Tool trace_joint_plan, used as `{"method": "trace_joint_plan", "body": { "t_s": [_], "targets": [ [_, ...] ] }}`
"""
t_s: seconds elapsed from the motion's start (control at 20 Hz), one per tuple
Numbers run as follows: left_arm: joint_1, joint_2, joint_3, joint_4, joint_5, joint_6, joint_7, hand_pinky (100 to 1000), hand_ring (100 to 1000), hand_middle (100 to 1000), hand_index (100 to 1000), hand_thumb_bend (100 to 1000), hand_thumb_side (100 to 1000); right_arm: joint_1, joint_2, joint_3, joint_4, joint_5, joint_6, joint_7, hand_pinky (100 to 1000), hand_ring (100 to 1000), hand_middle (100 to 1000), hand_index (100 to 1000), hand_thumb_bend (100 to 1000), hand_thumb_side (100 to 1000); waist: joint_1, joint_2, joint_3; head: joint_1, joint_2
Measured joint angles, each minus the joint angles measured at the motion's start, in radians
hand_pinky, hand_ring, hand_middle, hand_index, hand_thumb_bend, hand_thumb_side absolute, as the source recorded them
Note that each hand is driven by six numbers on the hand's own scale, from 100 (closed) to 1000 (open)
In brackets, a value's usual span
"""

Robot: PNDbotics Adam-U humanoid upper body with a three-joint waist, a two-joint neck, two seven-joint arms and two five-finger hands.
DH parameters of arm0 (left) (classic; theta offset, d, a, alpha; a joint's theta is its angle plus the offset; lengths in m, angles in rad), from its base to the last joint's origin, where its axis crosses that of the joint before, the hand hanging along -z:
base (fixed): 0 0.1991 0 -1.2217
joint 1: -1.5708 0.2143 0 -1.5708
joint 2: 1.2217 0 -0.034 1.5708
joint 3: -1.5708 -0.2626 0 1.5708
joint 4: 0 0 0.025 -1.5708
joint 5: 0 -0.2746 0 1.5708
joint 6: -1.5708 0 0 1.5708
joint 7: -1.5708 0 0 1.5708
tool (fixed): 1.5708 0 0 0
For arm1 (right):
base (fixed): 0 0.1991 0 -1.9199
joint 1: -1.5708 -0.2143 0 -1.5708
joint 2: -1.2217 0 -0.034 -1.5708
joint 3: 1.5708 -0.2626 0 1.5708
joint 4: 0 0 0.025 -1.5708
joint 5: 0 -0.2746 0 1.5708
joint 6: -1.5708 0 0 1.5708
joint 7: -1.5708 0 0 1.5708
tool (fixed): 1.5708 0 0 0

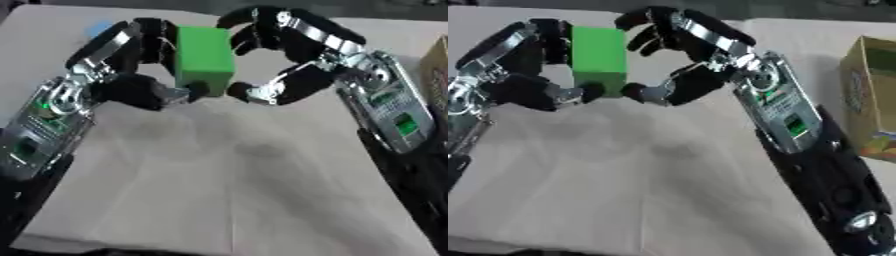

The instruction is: Pick up the objects with one hand, pass them to the other hand, and then place them into the box on the other side of the table.

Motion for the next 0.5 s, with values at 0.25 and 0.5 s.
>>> {"method": "trace_joint_plan", "body": {
  "t_s": [0.25,0.5],
  "targets": [
    [0.003,-0.004,0.001,-0.004,0.016,-0.004,0.004,554,479,401,572,100,100,0.000,0.000,0.000,0.000,-0.005,0.004,-0.003,791,789,853,861,445,100,0.000,0.000,0.002,-0.002,0.000],
    [0.011,-0.010,0.003,-0.012,0.031,-0.014,0.002,554,478,400,571,100,100,0.000,0.001,0.000,0.000,-0.006,0.013,-0.013,792,791,854,862,440,100,0.000,0.000,0.003,-0.006,0.000]
  ]
}}
